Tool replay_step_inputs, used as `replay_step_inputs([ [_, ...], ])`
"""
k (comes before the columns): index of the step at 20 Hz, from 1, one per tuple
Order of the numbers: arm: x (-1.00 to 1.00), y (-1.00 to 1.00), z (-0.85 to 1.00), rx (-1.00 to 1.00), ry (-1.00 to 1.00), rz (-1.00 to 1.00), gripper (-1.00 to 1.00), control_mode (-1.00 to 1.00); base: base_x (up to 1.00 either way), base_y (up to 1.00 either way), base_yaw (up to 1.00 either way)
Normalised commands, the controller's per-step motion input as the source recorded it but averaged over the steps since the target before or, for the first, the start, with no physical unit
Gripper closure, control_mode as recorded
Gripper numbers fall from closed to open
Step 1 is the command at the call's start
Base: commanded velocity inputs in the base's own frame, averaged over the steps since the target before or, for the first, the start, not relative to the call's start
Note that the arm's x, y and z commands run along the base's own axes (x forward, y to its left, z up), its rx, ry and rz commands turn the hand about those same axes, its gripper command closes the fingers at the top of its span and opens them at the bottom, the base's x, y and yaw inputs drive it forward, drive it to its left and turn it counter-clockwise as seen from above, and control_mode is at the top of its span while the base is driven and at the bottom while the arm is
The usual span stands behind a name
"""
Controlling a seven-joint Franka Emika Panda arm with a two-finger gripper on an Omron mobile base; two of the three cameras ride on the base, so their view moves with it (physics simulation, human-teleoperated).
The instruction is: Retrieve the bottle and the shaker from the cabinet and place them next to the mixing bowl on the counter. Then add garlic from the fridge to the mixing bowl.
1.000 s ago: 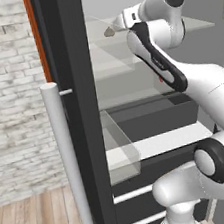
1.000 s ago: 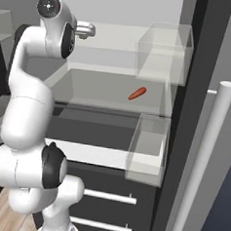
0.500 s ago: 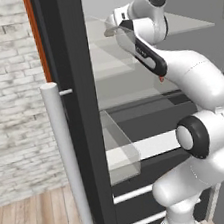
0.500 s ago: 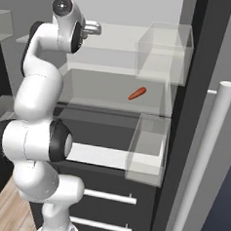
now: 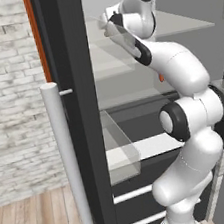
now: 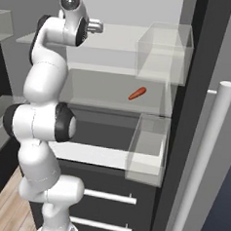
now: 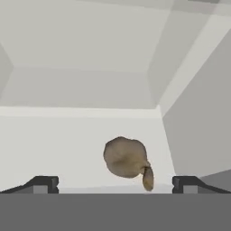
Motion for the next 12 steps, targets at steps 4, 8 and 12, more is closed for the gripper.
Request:
replay_step_inputs([
  [4,0.52,0.0,-0.21,0.0,0.0,0.08,-1.0,-1.0,0.0,0.0,0.0],
  [8,0.46,0.0,-0.11,0.0,0.04,0.07,-1.0,-1.0,0.0,0.0,0.0],
  [12,0.42,0.05,-0.03,0.0,0.06,0.05,-1.0,-1.0,0.0,0.0,0.0],
])
